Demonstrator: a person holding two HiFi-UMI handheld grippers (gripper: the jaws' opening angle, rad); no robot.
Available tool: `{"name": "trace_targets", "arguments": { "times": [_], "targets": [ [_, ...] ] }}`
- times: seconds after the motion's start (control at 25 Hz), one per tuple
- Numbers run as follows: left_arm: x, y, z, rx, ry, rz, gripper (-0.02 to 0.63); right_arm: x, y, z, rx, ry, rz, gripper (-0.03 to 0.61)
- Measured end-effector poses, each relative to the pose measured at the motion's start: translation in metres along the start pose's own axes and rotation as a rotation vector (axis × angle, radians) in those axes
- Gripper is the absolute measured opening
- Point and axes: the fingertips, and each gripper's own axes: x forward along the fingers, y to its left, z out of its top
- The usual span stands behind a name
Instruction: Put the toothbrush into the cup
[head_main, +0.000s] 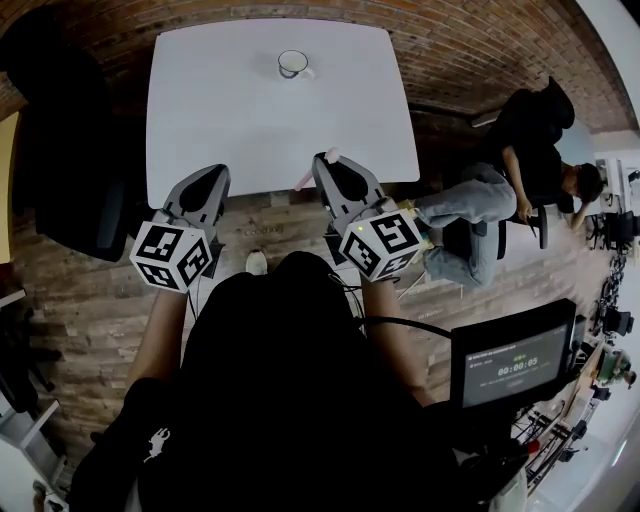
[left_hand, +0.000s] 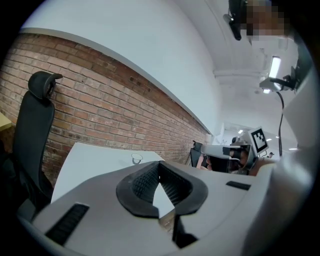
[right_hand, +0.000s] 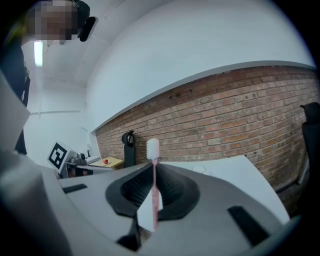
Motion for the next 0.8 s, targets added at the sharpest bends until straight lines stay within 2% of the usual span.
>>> {"name": "trace_targets", "arguments": {
  "times": [0.48, 0.68, 0.8],
  "targets": [
    [0.02, 0.01, -0.01, -0.013, 0.032, 0.027, 0.005, 0.013, -0.033, 0.004, 0.017, -0.006, 0.002, 0.016],
    [0.076, 0.016, 0.012, -0.022, 0.014, 0.059, 0.005, 0.045, -0.083, 0.019, 0.017, -0.007, 0.045, 0.015],
    [0.093, 0.016, 0.023, -0.011, 0.006, 0.067, 0.005, 0.059, -0.094, 0.029, 0.01, -0.015, 0.069, 0.016]
  ]
}}
